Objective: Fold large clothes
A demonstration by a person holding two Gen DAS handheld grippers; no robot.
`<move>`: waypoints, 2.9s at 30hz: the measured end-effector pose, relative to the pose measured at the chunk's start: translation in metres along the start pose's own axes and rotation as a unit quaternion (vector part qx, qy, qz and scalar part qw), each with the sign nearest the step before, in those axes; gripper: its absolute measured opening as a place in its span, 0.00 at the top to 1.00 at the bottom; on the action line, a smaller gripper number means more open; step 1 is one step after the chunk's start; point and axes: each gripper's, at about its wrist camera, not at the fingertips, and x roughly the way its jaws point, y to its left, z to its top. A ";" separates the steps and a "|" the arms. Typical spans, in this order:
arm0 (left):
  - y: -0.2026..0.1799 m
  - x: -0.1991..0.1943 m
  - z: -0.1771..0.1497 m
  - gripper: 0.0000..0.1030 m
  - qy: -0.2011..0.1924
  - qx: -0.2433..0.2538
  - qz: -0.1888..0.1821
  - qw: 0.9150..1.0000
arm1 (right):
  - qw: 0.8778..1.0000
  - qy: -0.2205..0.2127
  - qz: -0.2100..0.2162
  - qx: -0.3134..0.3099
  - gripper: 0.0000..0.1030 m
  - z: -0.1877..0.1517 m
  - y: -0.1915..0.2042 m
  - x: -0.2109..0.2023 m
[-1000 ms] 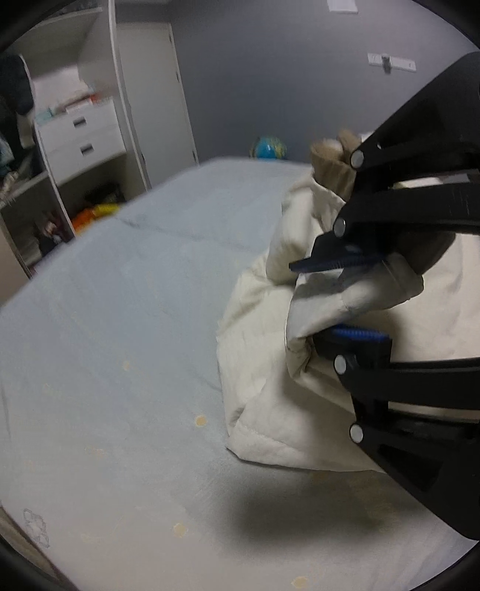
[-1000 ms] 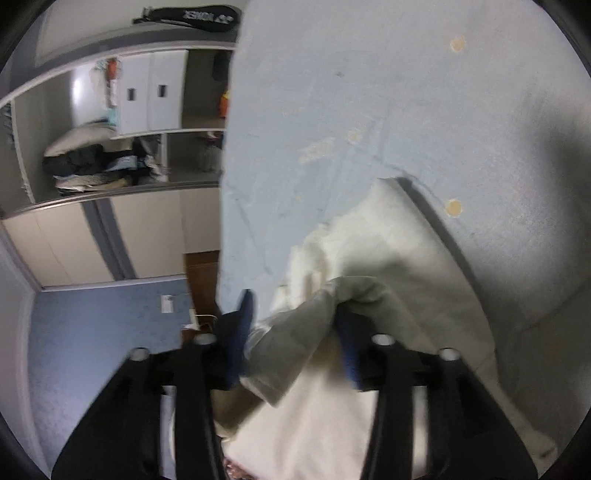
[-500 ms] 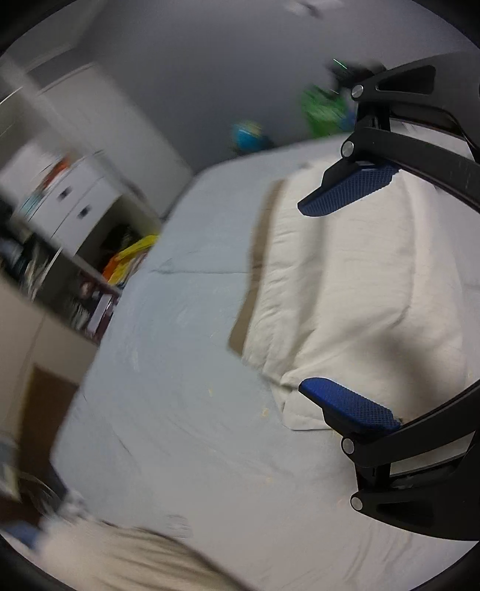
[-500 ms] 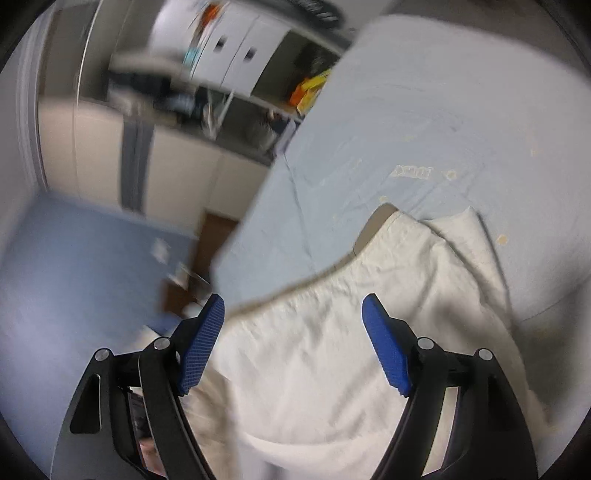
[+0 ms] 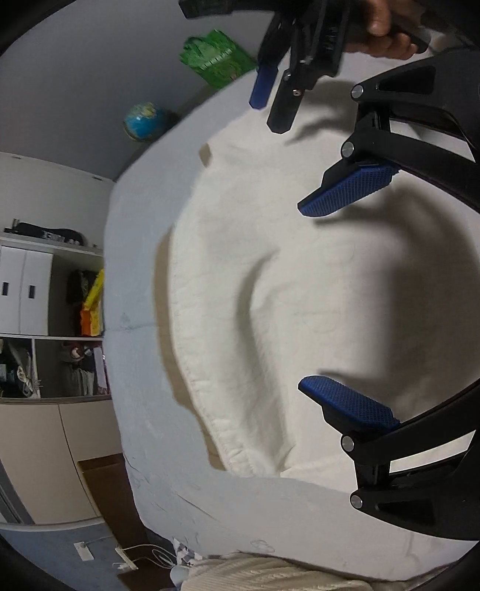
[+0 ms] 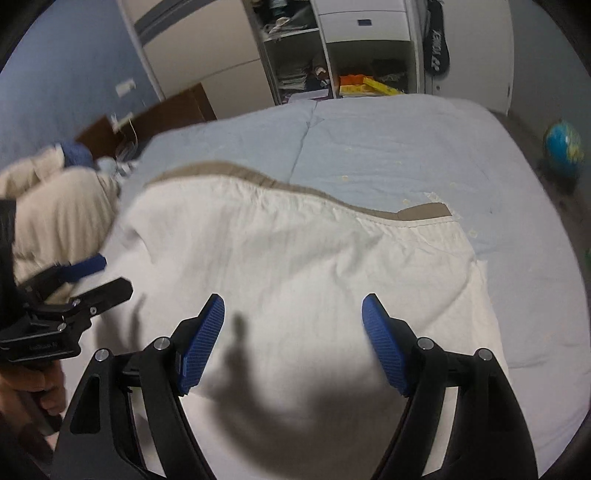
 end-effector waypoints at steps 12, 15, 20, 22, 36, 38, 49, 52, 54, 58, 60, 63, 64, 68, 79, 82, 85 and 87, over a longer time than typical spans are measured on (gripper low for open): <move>0.020 0.039 -0.009 0.08 0.004 0.007 0.020 1.000 | 0.999 -0.008 -0.030 -0.024 0.13 -0.017 -0.011 0.046; 0.015 0.046 -0.012 0.07 0.010 0.006 0.022 1.000 | 0.999 -0.006 -0.036 -0.027 0.10 -0.018 -0.011 0.056; 0.022 0.067 -0.015 0.06 0.024 0.001 0.019 1.000 | 0.998 0.002 -0.048 -0.035 0.08 -0.020 -0.012 0.077; 0.022 0.070 -0.018 0.06 0.025 0.005 0.023 0.999 | 0.998 0.004 -0.054 -0.037 0.07 -0.021 -0.013 0.087; 0.016 0.101 -0.033 0.05 0.011 0.017 0.037 0.999 | 0.997 -0.011 -0.060 -0.046 0.06 -0.041 -0.017 0.122; 0.015 0.103 -0.032 0.05 0.009 0.018 0.038 0.999 | 0.997 -0.011 -0.058 -0.046 0.06 -0.042 -0.019 0.124; 0.017 0.110 -0.029 0.05 0.008 0.019 0.037 0.999 | 0.998 -0.010 -0.051 -0.042 0.06 -0.043 -0.023 0.132; 0.022 0.112 -0.022 0.05 0.014 0.020 0.038 0.999 | 0.998 -0.005 -0.051 -0.040 0.06 -0.040 -0.024 0.133; 0.024 0.110 -0.012 0.05 0.024 0.019 0.032 0.999 | 0.998 0.002 -0.047 -0.038 0.06 -0.035 -0.027 0.131; 0.030 0.089 -0.002 0.10 0.017 0.015 0.007 1.000 | 0.999 0.004 -0.027 -0.033 0.07 -0.027 -0.031 0.119; 0.032 0.073 0.005 0.16 -0.007 0.018 -0.005 1.000 | 1.000 -0.001 -0.020 -0.023 0.07 -0.022 -0.033 0.108; 0.035 0.051 0.019 0.17 -0.051 0.019 -0.015 0.998 | 0.999 -0.043 -0.008 -0.003 0.07 -0.008 -0.041 0.082; 0.038 0.044 0.028 0.17 -0.067 0.013 -0.016 0.998 | 0.998 -0.055 -0.006 0.005 0.07 -0.001 -0.045 0.075; 0.045 0.051 0.058 0.17 -0.060 -0.010 0.008 0.998 | 0.998 -0.047 -0.026 0.031 0.07 0.028 -0.057 0.079; 0.085 0.135 0.085 0.07 0.063 -0.047 0.037 0.996 | 0.998 0.029 -0.057 0.025 0.07 0.049 -0.069 0.155; 0.089 0.134 0.080 0.06 0.064 -0.063 0.025 0.996 | 0.998 0.029 -0.050 0.029 0.07 0.043 -0.071 0.157; 0.091 0.124 0.077 0.07 0.055 -0.070 0.016 0.996 | 0.998 0.032 -0.045 0.034 0.07 0.045 -0.073 0.151; 0.093 0.111 0.067 0.08 0.042 -0.077 0.001 0.996 | 0.998 0.027 -0.044 0.039 0.07 0.044 -0.079 0.139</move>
